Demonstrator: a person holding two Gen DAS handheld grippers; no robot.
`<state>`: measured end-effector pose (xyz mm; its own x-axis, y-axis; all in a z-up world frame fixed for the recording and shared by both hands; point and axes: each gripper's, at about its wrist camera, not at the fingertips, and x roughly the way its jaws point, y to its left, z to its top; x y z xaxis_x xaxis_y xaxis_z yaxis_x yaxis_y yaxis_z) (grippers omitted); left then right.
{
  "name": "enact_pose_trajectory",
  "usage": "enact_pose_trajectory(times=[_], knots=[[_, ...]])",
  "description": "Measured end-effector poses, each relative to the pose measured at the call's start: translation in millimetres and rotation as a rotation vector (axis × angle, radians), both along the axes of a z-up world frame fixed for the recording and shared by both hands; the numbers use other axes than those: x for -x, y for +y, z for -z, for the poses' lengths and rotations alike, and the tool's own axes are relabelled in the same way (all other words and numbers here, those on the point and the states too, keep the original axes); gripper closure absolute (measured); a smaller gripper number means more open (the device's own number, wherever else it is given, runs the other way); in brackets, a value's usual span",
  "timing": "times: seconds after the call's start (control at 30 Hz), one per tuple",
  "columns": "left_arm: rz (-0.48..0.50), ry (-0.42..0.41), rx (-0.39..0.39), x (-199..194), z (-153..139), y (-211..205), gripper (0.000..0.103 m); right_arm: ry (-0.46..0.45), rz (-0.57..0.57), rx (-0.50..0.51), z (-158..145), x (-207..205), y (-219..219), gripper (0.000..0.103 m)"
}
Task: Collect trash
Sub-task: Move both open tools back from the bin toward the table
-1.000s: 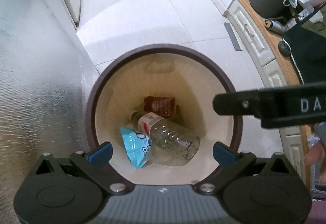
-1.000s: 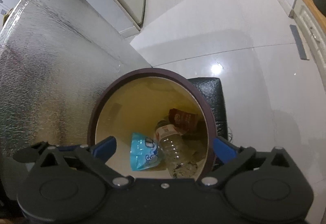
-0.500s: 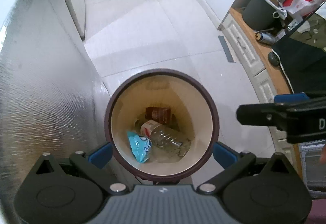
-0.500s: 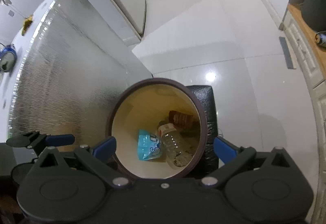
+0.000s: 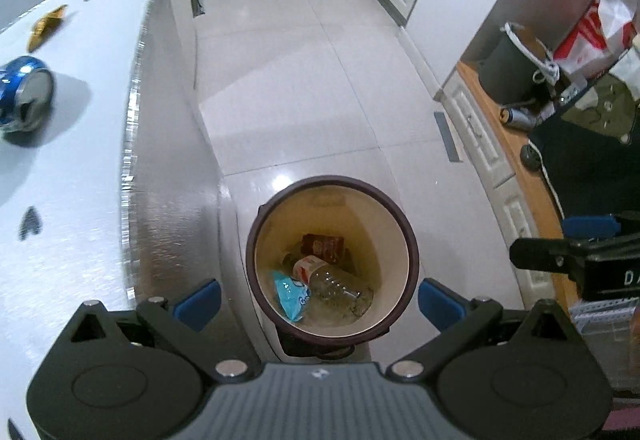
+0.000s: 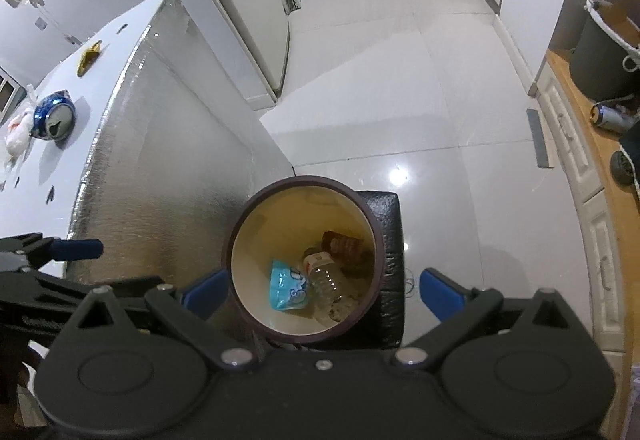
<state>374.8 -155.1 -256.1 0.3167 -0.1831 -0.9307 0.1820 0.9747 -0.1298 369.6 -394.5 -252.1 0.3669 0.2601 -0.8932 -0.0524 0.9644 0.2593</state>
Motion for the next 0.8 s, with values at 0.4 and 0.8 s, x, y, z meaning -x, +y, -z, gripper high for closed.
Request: enact_pose_trajectory(times=[0.4,0.8], knots=[[-0.057,-0.068,0.058,36.3,-52.3,39.5,0.0,-0.063,-0.021,0.046,-50.4,30.5,20.9,0.0],[-0.062,-0.149,0.118,55.8,-85.6,111.4,0.0,-0.128,0.026,0.077,-86.4,58.5,60.6,0.0]])
